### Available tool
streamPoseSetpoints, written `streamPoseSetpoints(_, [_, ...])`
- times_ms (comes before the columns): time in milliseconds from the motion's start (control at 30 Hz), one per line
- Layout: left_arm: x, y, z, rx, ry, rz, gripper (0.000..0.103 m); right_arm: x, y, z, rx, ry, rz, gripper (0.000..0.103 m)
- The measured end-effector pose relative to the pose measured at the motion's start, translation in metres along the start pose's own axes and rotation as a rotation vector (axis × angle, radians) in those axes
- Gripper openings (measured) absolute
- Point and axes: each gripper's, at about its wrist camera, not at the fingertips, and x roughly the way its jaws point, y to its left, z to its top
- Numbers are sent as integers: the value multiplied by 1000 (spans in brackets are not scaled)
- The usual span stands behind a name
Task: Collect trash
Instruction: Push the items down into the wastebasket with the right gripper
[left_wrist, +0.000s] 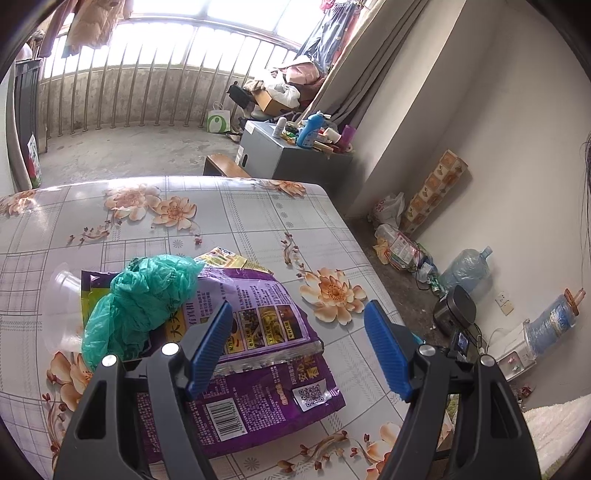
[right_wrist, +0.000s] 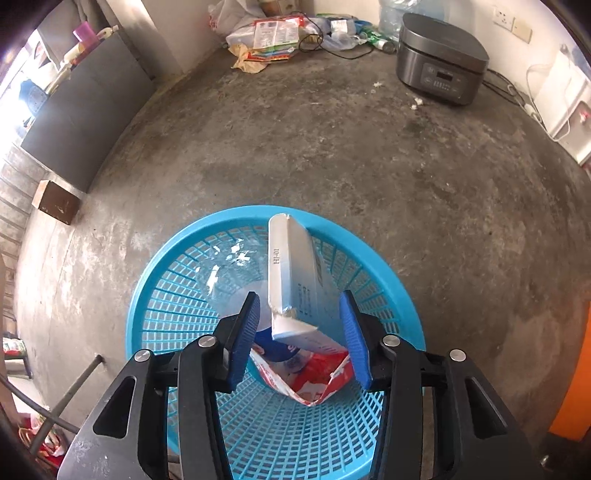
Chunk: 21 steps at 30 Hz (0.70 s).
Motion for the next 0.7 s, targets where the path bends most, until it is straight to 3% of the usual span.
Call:
streamPoseSetpoints(33, [1, 1, 0, -2, 3, 3, 72, 3, -1, 2, 9, 7, -12, 23])
streamPoseSetpoints(67, [2, 2, 0, -3, 5, 6, 72, 6, -4, 4, 25, 14, -7, 5])
streamPoseSetpoints(100, [3, 3, 0, -3, 7, 9, 72, 6, -7, 4, 43, 13, -1, 2])
streamPoseSetpoints(267, [6, 5, 2, -7, 10, 18, 72, -41, -17, -4, 134, -206, 125, 0])
streamPoseSetpoints(333, [9, 5, 2, -4, 13, 17, 72, -47, -17, -13, 147, -254, 96, 0])
streamPoseSetpoints(500, [11, 2, 2, 0, 22, 8, 72, -3, -11, -33, 72, -125, -17, 1])
streamPoseSetpoints(633, [8, 0, 2, 10, 17, 11, 72, 11, -5, -48, 11, -83, -76, 1])
streamPoseSetpoints(700, [6, 1, 1, 10, 14, 14, 72, 11, -3, -53, -16, -60, -81, 9])
